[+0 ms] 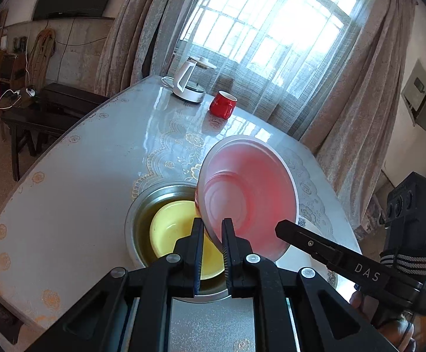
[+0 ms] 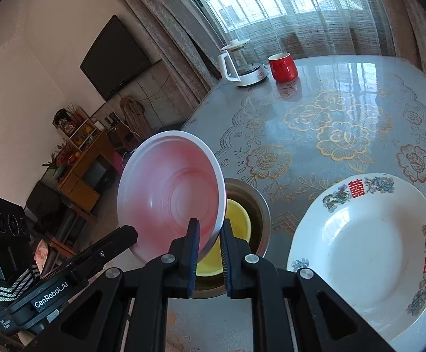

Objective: Organize plates and bowls
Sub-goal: 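Carry the red-and-white bowl with the left tool over the yellow bowl, then lower the red-and-white bowl into the yellow bowl and open the left tool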

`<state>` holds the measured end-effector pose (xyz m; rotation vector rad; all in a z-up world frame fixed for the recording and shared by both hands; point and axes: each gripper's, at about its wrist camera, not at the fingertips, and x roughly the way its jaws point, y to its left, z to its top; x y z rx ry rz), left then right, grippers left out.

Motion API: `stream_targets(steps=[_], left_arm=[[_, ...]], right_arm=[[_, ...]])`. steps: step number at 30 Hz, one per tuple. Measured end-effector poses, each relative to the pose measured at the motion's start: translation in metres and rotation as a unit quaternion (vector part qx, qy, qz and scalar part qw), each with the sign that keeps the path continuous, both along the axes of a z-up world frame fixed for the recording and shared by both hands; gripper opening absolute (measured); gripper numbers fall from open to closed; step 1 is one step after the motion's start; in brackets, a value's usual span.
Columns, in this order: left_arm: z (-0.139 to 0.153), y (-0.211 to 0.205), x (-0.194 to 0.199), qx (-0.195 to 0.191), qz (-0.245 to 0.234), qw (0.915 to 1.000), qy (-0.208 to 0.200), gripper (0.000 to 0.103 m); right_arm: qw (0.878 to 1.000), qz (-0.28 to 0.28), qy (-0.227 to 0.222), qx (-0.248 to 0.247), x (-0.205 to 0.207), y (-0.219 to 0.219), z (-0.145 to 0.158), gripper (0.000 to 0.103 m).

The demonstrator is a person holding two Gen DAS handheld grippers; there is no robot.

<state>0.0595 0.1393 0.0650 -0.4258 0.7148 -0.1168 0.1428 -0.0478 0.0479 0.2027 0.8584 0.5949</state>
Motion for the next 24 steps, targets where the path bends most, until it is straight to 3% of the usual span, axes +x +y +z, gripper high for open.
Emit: stream_targets(steps=[16, 24], left_arm=[[-0.062, 0.017, 0.023, -0.028, 0.013, 0.9954, 0.091, 0.012], [-0.068, 0.012, 0.028, 0.000, 0.015, 0.9951, 0.097, 0.012]], right_arm=[[0.996, 0.003, 0.081, -0.024, 0.025, 0.014, -0.054, 0.014], [0.996, -0.003, 0.088, -0.027, 0.027, 0.009, -0.060, 0.015]])
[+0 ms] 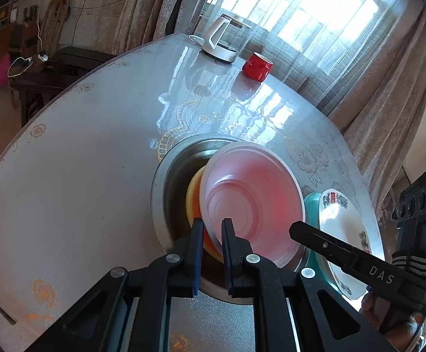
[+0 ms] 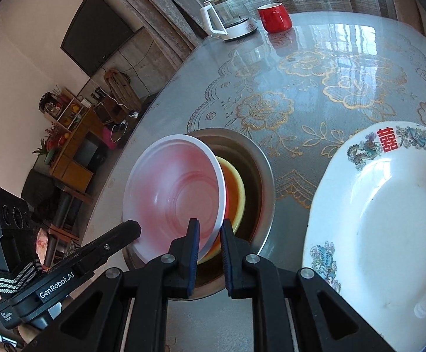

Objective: Organize plates and bowls
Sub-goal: 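Lower the red-and-white bowl into the yellow bowl and open the left tool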

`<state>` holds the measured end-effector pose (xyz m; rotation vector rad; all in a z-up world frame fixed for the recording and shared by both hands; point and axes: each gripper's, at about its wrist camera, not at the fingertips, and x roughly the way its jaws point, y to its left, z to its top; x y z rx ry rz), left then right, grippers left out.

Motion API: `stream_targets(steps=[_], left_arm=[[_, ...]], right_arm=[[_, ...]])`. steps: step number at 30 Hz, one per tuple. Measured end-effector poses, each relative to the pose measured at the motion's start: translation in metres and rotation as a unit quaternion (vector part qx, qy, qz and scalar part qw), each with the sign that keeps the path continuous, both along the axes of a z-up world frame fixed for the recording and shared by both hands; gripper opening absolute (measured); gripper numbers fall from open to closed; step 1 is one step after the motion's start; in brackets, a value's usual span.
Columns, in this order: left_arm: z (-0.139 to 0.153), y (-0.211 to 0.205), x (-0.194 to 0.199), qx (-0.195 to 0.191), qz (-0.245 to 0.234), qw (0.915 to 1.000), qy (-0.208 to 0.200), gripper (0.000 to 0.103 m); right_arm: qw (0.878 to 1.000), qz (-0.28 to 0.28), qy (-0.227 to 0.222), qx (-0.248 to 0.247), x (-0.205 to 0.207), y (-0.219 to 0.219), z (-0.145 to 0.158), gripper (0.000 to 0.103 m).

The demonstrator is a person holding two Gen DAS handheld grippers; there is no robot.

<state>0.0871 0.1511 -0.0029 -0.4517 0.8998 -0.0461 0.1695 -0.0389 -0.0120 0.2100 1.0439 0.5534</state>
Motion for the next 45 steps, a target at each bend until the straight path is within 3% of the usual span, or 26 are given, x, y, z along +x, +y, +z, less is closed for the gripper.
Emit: stream_targets(steps=[8, 18, 27, 36, 45], left_arm=[[-0.008, -0.005, 0.007, 0.050, 0.001, 0.9987, 0.002, 0.012], [-0.004, -0.012, 0.005, 0.070, 0.002, 0.9975, -0.008, 0.015], [-0.002, -0.019, 0.000, 0.135, 0.012, 0.9903, -0.028, 0.015], [-0.006, -0.015, 0.010, 0.136, 0.005, 0.9903, -0.029, 0.015], [-0.009, -0.022, 0.010, 0.166, 0.005, 0.9855, -0.037, 0.015]], right_arm=[[1.000, -0.002, -0.011, -0.003, -0.004, -0.010, -0.001, 0.016], [0.998, 0.007, -0.051, -0.030, -0.030, -0.023, 0.008, 0.021], [0.995, 0.040, -0.068, -0.062, -0.028, 0.003, 0.012, 0.021], [0.992, 0.045, -0.061, -0.100, -0.011, 0.021, 0.005, 0.021], [0.989, 0.051, -0.080, -0.118, -0.009, 0.030, 0.002, 0.021]])
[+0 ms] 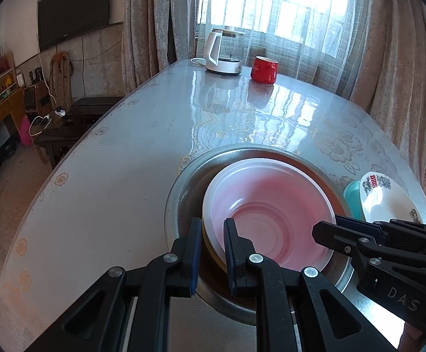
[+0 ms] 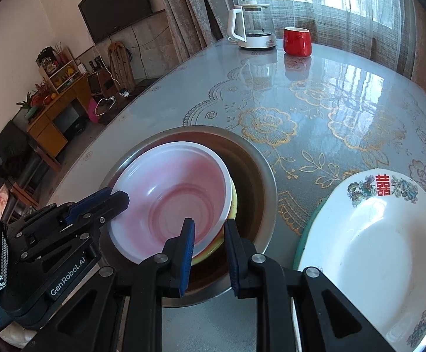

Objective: Organize plates and bowls
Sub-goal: 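Lower the red-and-white bowl into the yellow bowl and open the left tool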

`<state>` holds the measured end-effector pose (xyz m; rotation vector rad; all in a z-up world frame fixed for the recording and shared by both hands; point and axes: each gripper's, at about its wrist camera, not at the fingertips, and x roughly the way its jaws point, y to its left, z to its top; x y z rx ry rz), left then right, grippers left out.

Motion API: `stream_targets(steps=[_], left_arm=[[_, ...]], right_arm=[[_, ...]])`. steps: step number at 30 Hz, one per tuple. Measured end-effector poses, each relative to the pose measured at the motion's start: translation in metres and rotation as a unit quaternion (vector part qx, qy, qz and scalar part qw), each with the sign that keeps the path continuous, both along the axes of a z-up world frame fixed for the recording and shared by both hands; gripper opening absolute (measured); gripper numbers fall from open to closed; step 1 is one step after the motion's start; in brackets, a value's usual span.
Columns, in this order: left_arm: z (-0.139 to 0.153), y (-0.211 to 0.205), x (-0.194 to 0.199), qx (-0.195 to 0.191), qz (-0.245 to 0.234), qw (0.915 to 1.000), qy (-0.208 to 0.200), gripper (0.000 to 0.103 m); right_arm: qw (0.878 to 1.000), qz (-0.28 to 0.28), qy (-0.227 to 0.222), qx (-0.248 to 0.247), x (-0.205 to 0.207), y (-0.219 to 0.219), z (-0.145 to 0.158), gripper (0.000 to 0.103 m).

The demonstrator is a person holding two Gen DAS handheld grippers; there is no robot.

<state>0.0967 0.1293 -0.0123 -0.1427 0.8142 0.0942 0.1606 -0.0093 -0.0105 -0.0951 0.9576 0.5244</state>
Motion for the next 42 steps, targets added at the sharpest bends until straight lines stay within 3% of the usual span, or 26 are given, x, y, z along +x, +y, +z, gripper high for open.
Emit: stream_targets(steps=[11, 25, 34, 42], left_arm=[[0.004, -0.001, -0.009, 0.012, 0.007, 0.9999, -0.007, 0.016], [0.007, 0.005, -0.026, 0.008, 0.020, 0.9997, -0.014, 0.020], [0.004, 0.019, -0.038, -0.005, 0.035, 0.9993, -0.014, 0.025], [0.003, 0.032, -0.044, -0.040, 0.041, 0.9981, -0.021, 0.027]], right_arm=[[0.999, -0.005, -0.022, 0.045, -0.014, -0.015, 0.011, 0.021], [0.997, -0.052, -0.016, 0.056, -0.020, -0.043, 0.006, 0.023], [0.997, -0.055, -0.017, 0.060, -0.024, -0.047, 0.005, 0.032], [0.996, -0.036, -0.015, 0.079, -0.029, -0.049, 0.008, 0.046]])
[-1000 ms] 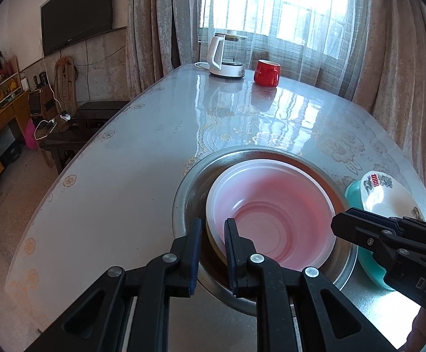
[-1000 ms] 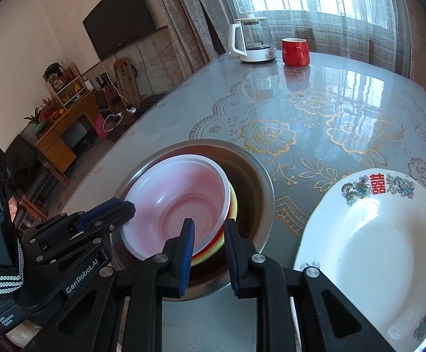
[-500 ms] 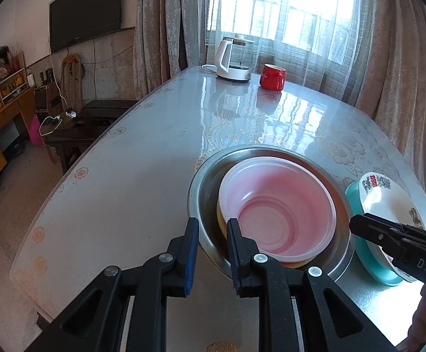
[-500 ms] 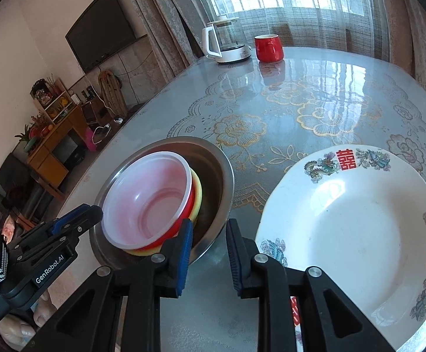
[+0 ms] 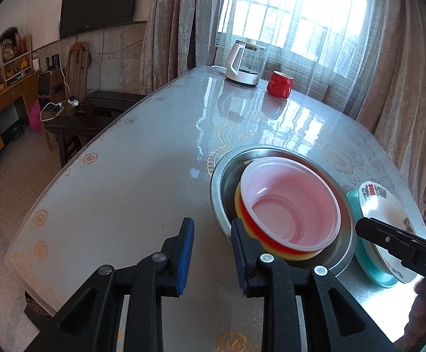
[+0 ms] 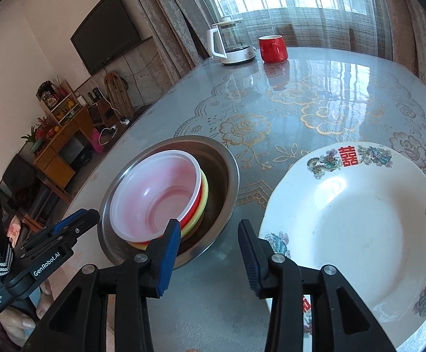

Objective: Organize plates and bowls
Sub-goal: 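Lower the red-and-white bowl into the yellow bowl and open the left tool, then move the left tool to the steel basin rim and grasp it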

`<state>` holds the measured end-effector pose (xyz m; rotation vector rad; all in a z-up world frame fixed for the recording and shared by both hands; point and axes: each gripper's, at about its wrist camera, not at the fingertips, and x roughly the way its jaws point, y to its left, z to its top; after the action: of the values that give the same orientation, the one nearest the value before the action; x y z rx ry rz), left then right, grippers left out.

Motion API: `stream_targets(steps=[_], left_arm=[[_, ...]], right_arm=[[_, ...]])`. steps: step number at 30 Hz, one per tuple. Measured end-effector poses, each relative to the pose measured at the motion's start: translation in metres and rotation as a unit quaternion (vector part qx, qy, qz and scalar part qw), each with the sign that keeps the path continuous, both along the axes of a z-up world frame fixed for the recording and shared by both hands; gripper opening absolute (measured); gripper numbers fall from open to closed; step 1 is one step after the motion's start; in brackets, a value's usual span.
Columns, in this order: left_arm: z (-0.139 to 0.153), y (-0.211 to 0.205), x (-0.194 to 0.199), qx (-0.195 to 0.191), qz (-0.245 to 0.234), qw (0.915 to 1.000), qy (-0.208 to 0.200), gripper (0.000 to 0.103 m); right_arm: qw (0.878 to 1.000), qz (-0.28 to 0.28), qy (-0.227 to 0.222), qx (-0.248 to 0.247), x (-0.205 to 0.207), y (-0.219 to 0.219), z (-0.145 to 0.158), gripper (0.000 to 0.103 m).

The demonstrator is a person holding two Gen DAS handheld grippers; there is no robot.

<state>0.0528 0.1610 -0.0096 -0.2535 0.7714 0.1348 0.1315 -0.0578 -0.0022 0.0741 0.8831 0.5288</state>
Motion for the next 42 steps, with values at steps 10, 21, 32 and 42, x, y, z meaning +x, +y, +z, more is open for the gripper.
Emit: stream_targets(steps=[10, 21, 32, 42], left_arm=[[-0.003, 0.023, 0.003, -0.037, 0.022, 0.9991, -0.003, 0.030], [-0.002, 0.015, 0.027, 0.003, 0.003, 0.9999, -0.010, 0.030], [-0.019, 0.007, 0.049, 0.008, -0.023, 0.9996, 0.010, 0.027], [-0.026, 0.003, 0.057, 0.007, -0.021, 0.9997, 0.013, 0.025]], right_arm=[[1.000, 0.004, 0.012, 0.009, 0.013, 0.001, 0.004, 0.052], [0.999, 0.010, 0.033, -0.007, 0.041, 0.014, -0.001, 0.052], [0.998, 0.025, 0.054, -0.012, 0.052, 0.025, -0.017, 0.052], [0.998, 0.029, 0.054, -0.008, 0.058, 0.028, -0.018, 0.054]])
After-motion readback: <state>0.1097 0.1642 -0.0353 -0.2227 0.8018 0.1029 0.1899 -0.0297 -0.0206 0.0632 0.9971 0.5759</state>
